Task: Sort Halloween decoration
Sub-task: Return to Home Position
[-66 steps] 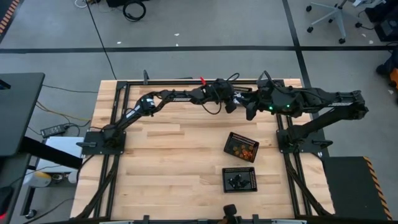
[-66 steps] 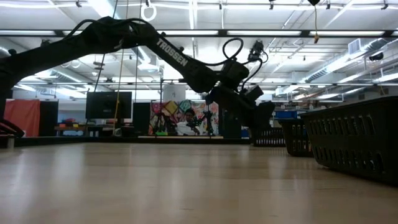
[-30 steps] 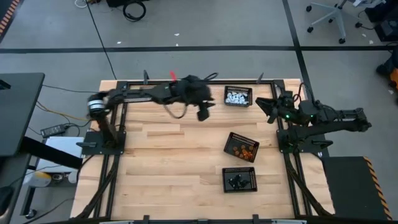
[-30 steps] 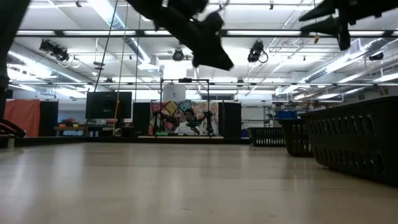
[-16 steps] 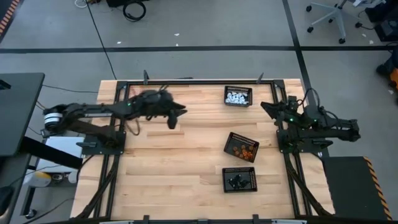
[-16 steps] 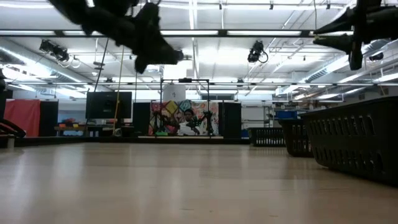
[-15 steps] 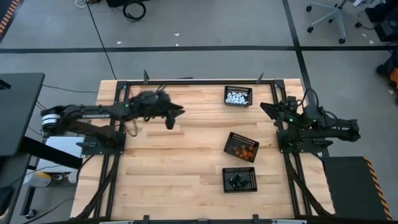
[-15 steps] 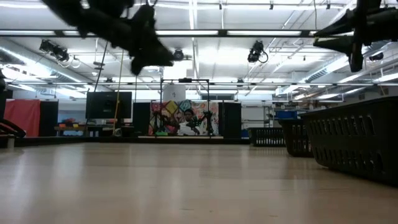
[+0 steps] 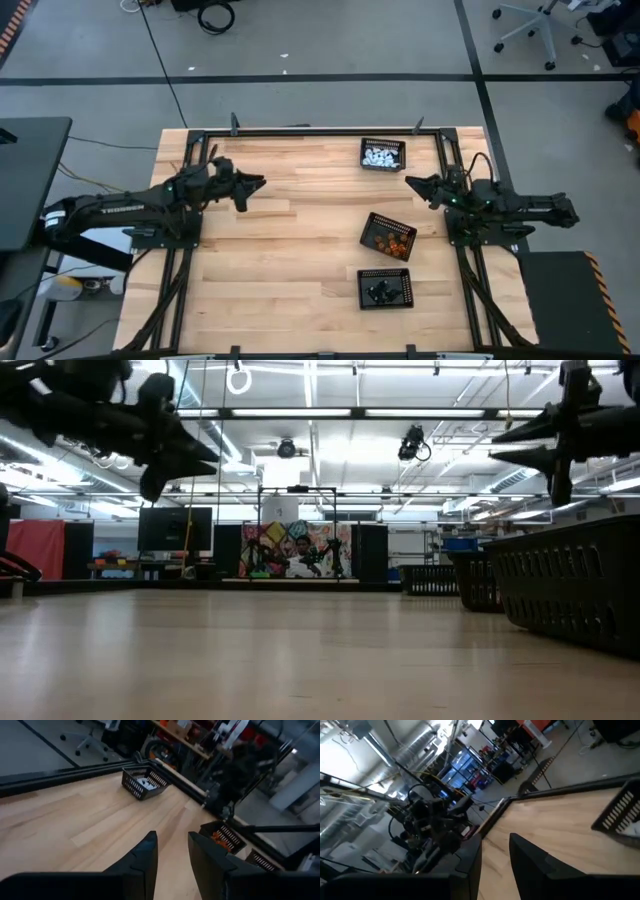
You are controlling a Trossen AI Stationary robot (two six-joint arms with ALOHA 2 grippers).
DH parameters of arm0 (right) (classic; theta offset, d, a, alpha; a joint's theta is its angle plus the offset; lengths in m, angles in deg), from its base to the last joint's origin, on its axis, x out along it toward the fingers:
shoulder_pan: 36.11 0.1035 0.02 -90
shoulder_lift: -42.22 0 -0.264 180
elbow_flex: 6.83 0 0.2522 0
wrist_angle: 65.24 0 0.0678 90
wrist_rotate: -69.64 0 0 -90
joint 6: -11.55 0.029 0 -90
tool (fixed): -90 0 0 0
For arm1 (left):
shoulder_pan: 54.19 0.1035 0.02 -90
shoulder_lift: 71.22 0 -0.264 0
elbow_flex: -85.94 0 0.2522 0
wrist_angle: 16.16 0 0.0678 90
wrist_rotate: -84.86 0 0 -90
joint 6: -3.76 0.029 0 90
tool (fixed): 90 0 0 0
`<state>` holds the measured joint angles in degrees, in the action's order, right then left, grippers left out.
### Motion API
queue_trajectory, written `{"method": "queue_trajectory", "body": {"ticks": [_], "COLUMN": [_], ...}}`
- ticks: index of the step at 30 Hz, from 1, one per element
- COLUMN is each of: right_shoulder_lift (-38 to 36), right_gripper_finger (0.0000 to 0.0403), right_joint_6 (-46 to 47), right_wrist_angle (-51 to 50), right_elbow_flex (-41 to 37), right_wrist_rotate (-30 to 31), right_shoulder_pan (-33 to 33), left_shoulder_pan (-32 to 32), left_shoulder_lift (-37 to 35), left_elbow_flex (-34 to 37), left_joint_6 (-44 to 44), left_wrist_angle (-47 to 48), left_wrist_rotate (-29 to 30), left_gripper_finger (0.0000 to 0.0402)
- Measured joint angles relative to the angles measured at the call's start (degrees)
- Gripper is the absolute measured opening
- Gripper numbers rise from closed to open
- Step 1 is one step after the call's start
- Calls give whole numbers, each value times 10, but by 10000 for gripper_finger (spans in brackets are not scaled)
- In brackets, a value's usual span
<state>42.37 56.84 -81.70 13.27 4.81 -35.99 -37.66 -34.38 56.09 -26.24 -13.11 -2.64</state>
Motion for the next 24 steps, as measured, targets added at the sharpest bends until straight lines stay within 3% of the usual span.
{"method": "queue_trajectory", "body": {"ticks": [4,11,18,24], "right_shoulder_lift": [0,0,0,1], "right_gripper_finger": [104,104,104,104], "right_joint_6": [20,51,56,26], "right_wrist_angle": [98,114,153,150], "right_elbow_flex": [-55,-60,-60,-60], "right_wrist_rotate": [0,23,83,77], "right_shoulder_pan": [0,-1,-1,-9], "left_shoulder_pan": [-1,-18,-38,-39], "left_shoulder_lift": [-73,-172,-217,-227], "left_elbow_flex": [49,92,143,156], "left_joint_6": [-30,-39,-83,-138], "left_wrist_angle": [4,24,1,24], "left_wrist_rotate": [0,-2,-15,43], "left_gripper_finger": [115,115,114,114]}}
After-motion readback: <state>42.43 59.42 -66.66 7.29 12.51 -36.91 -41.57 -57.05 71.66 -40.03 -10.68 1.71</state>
